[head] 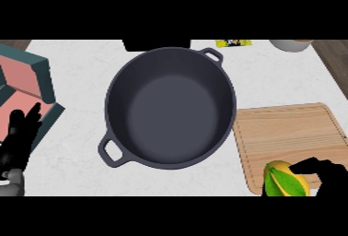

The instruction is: Pick the lemon from the cutting board and place it in the pot

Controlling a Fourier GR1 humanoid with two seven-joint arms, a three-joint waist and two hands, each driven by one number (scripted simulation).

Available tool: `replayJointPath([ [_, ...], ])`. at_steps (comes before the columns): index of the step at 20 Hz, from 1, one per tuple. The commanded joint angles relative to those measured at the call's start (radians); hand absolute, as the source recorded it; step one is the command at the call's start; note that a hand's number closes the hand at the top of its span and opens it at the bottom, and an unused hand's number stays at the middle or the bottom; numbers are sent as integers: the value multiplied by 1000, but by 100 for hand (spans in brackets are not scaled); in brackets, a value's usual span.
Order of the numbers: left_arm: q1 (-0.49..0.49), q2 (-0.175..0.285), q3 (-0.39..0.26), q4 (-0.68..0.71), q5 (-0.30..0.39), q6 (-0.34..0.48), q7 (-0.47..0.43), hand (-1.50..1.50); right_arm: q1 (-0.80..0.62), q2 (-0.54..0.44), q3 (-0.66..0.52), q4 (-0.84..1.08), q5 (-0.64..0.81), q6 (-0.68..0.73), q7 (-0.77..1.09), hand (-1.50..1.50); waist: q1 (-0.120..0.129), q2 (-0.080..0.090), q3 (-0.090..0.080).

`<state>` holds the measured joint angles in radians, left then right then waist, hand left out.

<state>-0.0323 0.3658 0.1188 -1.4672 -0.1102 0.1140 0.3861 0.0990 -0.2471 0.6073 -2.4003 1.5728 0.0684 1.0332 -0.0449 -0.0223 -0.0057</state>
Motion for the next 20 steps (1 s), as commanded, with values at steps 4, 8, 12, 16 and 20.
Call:
replayJointPath([
  [4,-39,-15,-24,14,-24,3,-1,0,-197,109,207,-204,243,353,77,150,26,10,-2],
  [8,-49,-15,-20,45,-37,7,-19,0,-392,241,191,-132,174,496,94,150,38,15,-2],
  [12,-41,-24,-43,4,-29,-15,1,0,-508,244,126,44,58,430,203,150,71,19,0],
  [16,-62,-15,-37,4,-39,-10,-13,0,-572,246,53,134,-56,403,259,150,78,23,1],
  [20,-93,-16,-42,35,-35,-28,3,0,-687,246,-35,245,-175,391,302,150,82,25,1],
])
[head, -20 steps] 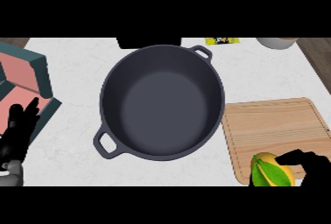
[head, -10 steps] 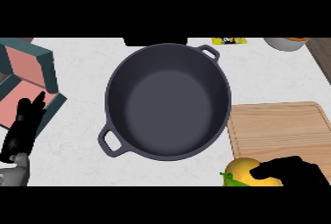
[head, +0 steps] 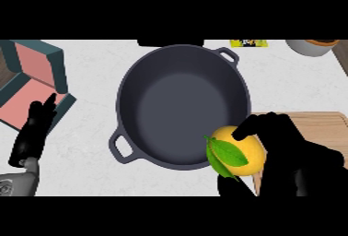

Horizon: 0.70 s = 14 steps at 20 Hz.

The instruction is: Pick the lemon from the cutting board and place it in the pot

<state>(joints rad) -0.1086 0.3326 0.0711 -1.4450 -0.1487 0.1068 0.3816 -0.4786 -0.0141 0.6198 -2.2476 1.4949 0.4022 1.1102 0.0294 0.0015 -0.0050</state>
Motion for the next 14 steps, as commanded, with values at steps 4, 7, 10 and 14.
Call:
replayJointPath([
  [4,-54,3,6,40,11,-21,12,0,-217,13,-121,243,-237,24,254,150,12,5,0],
  [7,0,-12,-20,-13,-15,-4,-1,0,-277,14,-214,373,-334,-24,250,150,32,3,2],
  [10,-38,8,6,19,-1,-19,3,0,-269,14,-203,503,-406,-142,249,150,25,7,3],
  [14,-51,-15,1,50,-4,-8,-3,0,-266,14,-235,577,-516,-273,266,-150,20,8,3],
])
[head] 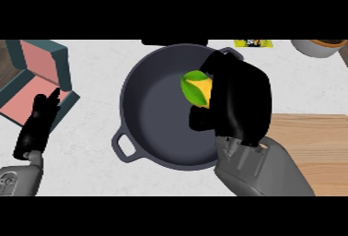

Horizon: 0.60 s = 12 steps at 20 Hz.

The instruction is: Pick the lemon from the cutting board and place it in the pot

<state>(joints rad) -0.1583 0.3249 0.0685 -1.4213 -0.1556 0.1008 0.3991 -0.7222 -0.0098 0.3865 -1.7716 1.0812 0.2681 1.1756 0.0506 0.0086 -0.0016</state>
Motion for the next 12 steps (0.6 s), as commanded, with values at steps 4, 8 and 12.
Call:
replayJointPath([
  [4,3,7,6,1,-7,-3,11,0,-49,9,-14,201,-114,-327,126,-150,-5,-2,2],
  [8,30,-18,-3,-13,-6,7,-12,0,-27,9,-70,184,-110,-519,47,-150,-5,-2,3],
  [12,38,10,20,-12,22,-27,-10,0,-43,9,-106,153,-39,-696,40,-150,-5,-7,2],
])
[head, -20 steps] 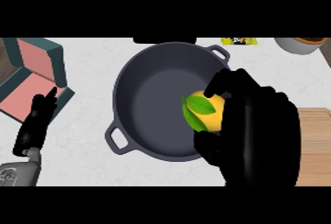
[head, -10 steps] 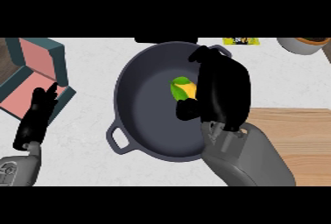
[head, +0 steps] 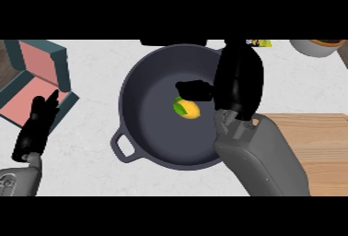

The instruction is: Pick the lemon from the cutting board and place it in the pot

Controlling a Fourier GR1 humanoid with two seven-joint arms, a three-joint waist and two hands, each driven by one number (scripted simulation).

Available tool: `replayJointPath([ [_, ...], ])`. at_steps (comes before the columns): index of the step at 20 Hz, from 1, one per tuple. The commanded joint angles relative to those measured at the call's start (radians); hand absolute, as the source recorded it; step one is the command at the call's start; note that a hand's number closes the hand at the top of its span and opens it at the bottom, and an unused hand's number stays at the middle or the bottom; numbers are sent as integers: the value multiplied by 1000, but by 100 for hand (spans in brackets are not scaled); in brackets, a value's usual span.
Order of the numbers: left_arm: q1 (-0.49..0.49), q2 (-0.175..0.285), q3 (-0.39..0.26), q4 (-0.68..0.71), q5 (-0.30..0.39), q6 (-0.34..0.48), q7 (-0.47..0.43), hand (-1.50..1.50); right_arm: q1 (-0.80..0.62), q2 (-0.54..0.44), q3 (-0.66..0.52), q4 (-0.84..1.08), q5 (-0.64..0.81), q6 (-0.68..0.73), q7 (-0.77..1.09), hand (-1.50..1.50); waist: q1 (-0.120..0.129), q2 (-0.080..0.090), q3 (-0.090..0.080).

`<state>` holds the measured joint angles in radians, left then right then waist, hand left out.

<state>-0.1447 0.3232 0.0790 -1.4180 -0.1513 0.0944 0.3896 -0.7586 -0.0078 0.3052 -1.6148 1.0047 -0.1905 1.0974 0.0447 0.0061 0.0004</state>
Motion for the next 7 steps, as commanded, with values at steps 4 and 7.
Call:
replayJointPath([
  [4,29,-17,1,-5,-19,30,-16,0,56,7,-40,-70,110,-325,109,-150,-33,-8,0],
  [7,28,1,25,-9,6,7,19,0,157,7,-56,-167,170,-351,88,-150,-52,-11,0],
])
